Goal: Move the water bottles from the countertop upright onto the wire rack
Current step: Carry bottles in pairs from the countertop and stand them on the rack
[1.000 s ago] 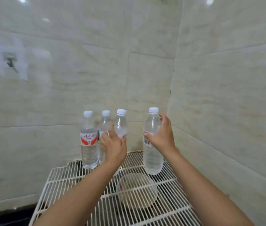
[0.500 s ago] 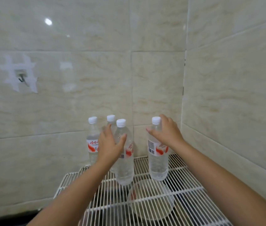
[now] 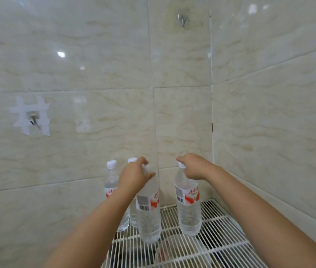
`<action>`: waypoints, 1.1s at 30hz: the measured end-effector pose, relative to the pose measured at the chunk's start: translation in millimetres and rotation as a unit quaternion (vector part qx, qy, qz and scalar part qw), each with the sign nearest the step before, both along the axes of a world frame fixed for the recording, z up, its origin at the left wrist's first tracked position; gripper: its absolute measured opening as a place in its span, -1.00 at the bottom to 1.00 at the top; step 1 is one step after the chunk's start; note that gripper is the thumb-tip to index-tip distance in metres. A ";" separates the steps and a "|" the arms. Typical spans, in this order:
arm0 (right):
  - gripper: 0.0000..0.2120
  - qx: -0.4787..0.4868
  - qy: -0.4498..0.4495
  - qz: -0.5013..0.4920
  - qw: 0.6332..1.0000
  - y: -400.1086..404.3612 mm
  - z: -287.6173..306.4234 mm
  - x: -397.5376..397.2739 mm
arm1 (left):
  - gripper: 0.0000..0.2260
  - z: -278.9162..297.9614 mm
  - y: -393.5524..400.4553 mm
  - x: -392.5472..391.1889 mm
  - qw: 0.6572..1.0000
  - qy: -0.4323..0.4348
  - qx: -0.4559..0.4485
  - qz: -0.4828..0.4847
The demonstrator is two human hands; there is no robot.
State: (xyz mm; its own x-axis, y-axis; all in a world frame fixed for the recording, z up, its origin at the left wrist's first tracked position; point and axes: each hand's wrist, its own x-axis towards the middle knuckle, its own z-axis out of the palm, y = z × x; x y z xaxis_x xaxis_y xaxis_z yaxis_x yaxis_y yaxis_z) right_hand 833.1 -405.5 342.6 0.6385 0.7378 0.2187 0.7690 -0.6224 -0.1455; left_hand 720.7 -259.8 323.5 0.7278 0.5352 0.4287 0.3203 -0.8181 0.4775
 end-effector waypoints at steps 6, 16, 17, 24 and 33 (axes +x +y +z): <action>-0.56 0.022 0.007 0.009 1.000 -9.0 4.4 5.0 | -0.66 14.7 -3.8 7.2 0.995 0.030 0.018 -0.092; -0.61 0.073 0.015 0.017 0.997 -8.5 1.6 9.9 | -0.67 19.9 -2.4 24.3 0.988 0.070 0.070 -0.120; -0.60 0.078 0.015 0.021 0.997 -6.8 0.7 10.3 | -0.67 20.0 -1.9 26.8 0.988 0.066 0.069 -0.117; -0.66 0.119 0.002 0.038 0.992 20.4 -0.4 19.2 | -0.63 22.8 9.8 50.3 0.994 0.037 0.059 -0.085; -0.67 0.131 -0.003 0.052 0.990 41.3 -8.5 39.2 | -0.63 3.2 20.3 68.3 0.996 0.029 0.073 -0.046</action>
State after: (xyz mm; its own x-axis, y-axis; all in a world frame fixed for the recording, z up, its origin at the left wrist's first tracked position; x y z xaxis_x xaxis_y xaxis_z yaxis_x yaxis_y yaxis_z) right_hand 872.3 -364.2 334.1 0.5602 0.7165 0.4156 0.8283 -0.4816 -0.2862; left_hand 788.9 -239.5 326.7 0.7965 0.3995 0.4539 0.2637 -0.9050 0.3339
